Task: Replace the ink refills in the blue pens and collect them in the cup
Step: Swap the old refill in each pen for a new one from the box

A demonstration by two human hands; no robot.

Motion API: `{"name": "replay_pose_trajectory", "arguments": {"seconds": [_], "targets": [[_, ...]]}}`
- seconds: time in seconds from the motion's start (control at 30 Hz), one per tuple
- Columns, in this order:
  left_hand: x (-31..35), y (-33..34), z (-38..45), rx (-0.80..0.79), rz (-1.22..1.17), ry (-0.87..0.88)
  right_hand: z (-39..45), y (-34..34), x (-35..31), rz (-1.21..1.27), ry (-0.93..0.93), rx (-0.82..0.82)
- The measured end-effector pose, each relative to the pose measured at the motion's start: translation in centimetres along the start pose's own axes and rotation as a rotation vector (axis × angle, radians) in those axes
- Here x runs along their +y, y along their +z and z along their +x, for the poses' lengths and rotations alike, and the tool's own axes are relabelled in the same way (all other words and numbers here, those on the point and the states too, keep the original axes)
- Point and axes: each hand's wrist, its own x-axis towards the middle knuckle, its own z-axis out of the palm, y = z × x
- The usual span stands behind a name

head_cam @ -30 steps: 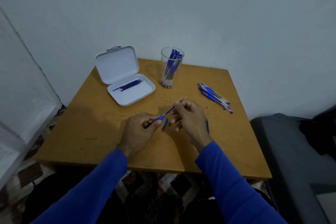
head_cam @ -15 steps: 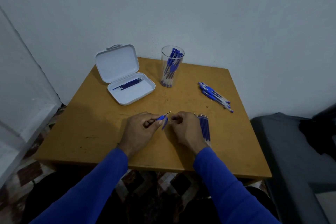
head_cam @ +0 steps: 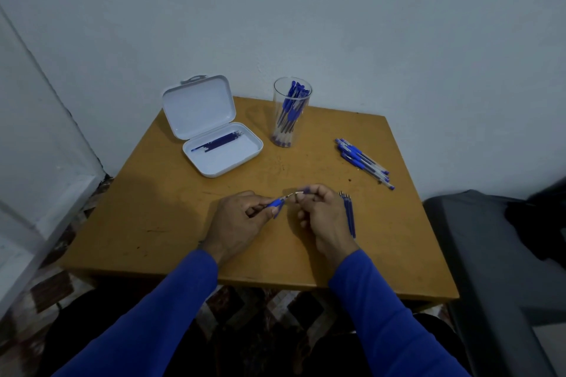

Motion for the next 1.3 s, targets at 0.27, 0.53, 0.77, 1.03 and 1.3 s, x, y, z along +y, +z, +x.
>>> {"name": "replay_pose_trajectory", "arguments": {"seconds": [0.27,0.53,0.77,1.03,1.3], "targets": [[0.1,0.0,0.0,-0.013,0.017,0.011,0.1,-0.5,0.5,-0.036,-0.038,-0.108],[-0.1,0.0,-0.1,-0.011,0.038,0.025,0.3,-0.6,0.7,-0.132,-0.077,-0.191],[0.0,-0.1,-0.1,-0.015,0.036,0.019,0.3,-0.5,0.3,-0.141,-0.113,-0.18],[0.0,0.0,0.0,-0.009,0.038,0.033,0.3,-1.1,0.7,-0.176,-0.148,-0.241],[0.3,-0.2,-0.1,-0.015,0.05,0.04,0.4,-0.8,0.9,-0.128,-0.172,-0.236]]}}
